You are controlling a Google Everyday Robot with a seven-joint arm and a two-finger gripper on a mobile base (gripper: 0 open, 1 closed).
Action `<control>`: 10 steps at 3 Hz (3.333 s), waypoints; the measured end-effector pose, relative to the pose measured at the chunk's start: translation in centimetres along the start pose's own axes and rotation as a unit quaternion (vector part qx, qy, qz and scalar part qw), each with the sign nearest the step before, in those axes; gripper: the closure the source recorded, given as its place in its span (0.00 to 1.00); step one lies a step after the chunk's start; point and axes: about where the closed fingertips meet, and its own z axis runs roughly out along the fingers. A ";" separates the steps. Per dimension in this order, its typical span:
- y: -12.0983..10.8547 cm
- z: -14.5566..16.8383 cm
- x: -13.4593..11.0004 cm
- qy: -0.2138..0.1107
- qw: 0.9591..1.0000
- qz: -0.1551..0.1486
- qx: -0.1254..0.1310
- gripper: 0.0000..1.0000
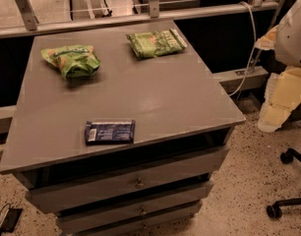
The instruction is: Move green rice chip bag near rxbar blueberry
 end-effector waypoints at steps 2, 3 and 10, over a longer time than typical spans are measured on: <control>-0.2 0.1 -0.7 -0.003 1.000 -0.007 0.001 0.00; -1.2 1.3 -5.7 -0.010 0.998 -0.063 -0.012 0.00; -9.9 10.4 -36.0 -0.055 0.958 -0.281 0.031 0.00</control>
Offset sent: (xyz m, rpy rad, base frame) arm 0.0103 0.0163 -0.0020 0.0050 0.0096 0.0432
